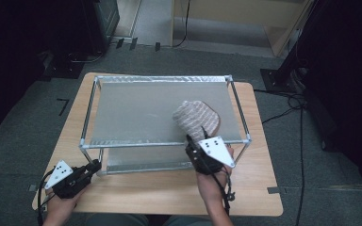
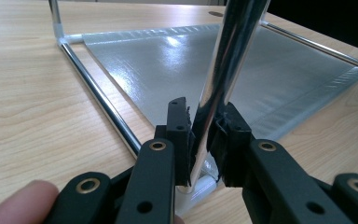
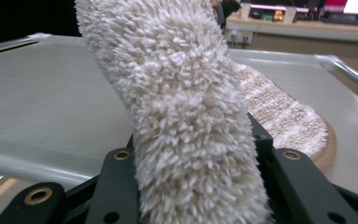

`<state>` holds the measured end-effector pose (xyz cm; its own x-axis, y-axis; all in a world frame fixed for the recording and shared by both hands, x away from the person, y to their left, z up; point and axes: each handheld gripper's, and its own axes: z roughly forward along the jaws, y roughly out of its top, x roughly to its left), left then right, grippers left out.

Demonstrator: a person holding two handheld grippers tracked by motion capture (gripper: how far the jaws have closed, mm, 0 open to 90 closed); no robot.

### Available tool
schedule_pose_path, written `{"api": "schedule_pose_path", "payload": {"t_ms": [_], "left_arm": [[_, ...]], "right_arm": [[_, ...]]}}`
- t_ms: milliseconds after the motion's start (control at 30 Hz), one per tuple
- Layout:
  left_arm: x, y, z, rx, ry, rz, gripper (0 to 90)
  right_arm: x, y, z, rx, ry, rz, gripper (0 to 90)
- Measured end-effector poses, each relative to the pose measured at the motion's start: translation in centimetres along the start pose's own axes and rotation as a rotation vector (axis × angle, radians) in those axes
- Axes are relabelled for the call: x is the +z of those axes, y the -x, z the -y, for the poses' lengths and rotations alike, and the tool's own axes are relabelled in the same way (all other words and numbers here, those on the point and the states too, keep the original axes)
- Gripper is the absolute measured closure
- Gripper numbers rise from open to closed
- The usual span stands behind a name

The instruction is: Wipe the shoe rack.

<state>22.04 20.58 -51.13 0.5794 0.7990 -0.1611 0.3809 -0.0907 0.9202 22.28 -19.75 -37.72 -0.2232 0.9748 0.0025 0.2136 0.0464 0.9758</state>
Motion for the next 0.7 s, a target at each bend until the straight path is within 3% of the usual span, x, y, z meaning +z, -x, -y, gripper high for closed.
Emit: {"api": "schedule_pose_path", "payload": {"t_ms": [67,167,333,700], "left_arm": [[0.0,0.1,0.0,-0.011,0.0,-0.001,77.7],[0.0,0.3,0.0,-0.011,-0.001,0.004,77.7],[0.0,0.3,0.0,-0.007,-0.004,0.001,77.8],[-0.1,0.6,0.1,0.004,-0.007,0.003,78.1]], "right_arm": [[0.2,-1.6,0.1,-0.026,0.01,0.0,62.1],[0.7,-3.6,0.0,-0.016,0.009,-0.041,62.9],[1.9,-7.5,-0.7,-0.044,-0.028,-0.098,64.8],[3.3,-13.5,-1.2,-0.042,-0.036,-0.186,66.1]]}}
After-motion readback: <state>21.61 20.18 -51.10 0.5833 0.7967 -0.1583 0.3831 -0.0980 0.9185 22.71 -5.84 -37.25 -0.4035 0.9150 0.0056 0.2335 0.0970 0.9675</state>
